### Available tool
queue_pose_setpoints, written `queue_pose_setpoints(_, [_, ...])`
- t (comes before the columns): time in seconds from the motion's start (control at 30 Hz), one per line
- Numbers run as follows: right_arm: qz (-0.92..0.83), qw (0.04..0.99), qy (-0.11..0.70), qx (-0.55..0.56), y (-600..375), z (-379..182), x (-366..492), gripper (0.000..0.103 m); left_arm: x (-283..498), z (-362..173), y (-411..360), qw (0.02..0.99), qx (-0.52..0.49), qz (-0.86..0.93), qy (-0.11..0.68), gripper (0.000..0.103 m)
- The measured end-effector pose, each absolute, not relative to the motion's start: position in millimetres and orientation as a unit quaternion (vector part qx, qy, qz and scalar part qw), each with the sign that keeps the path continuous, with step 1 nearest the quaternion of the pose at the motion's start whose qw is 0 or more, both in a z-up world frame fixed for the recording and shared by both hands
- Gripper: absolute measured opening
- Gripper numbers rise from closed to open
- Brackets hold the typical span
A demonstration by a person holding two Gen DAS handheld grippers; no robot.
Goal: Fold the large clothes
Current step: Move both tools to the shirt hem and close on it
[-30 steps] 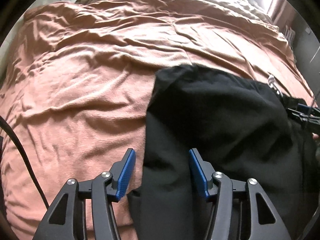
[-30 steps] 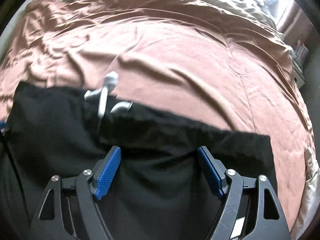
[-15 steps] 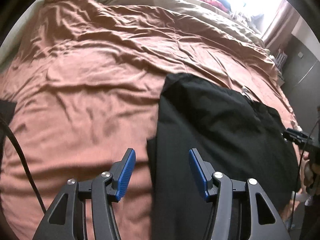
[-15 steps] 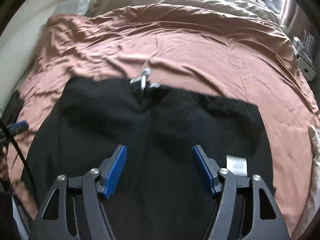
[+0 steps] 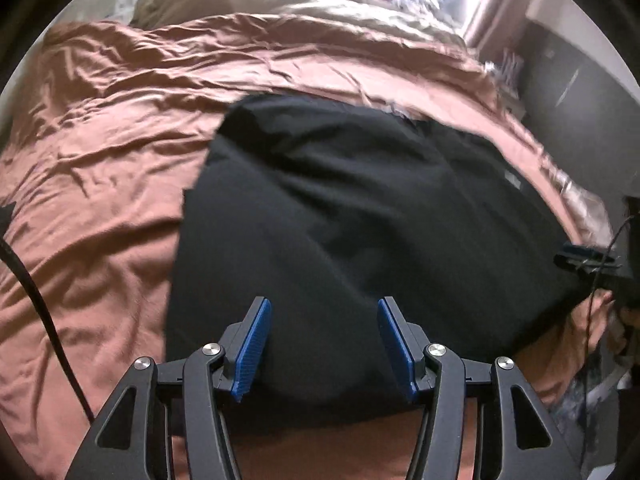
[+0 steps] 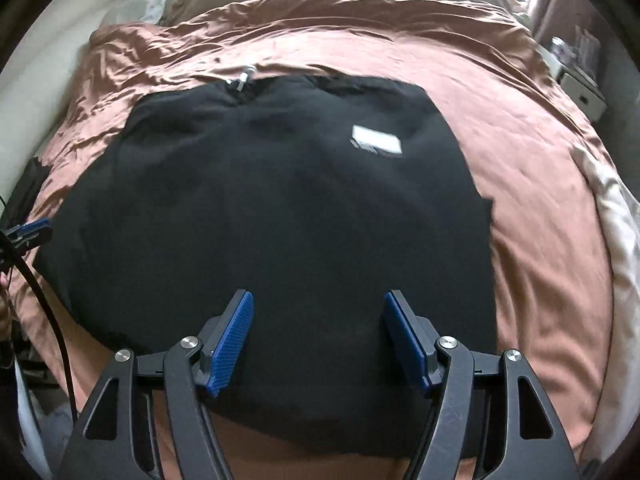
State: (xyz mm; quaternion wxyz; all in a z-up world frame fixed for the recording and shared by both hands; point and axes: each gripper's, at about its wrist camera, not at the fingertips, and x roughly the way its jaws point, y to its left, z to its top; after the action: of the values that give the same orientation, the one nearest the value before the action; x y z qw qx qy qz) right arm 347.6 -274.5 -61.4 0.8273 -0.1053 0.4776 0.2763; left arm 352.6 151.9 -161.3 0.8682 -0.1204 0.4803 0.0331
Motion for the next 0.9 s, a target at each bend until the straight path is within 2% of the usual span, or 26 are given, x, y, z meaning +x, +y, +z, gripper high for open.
queue_pose_setpoints(0.13, [0.259, 0.839, 0.460, -0.128, -290.6, -76.3, 324.9, 0.066, 345.3, -175.8, 145.7, 0.861, -0.096, 0.058, 0.496, 0.057])
queue_pose_setpoints(0.37, [0.235, 0.844, 0.473, -0.090, -321.4, -104.8, 314.4, 0.066, 331.6, -207.5, 162.5, 0.849, -0.115, 0.071, 0.510, 0.057])
queue_pose_setpoints(0.7, [0.199, 0.843, 0.493, -0.078, -347.9, -96.4, 286.0, 0.066, 317.6, -192.2, 168.6, 0.849, -0.116, 0.078, 0.509, 0.057])
queue_pose_setpoints(0.8, [0.193, 0.844, 0.496, -0.070, -354.5, -84.4, 277.7, 0.061, 300.5, -176.0, 178.6, 0.866, -0.137, 0.083, 0.474, 0.058])
queue_pose_setpoints(0.9, [0.201, 0.852, 0.480, -0.060, -352.1, -60.2, 271.0, 0.061, 283.4, -162.4, 195.9, 0.875, -0.173, 0.093, 0.443, 0.058])
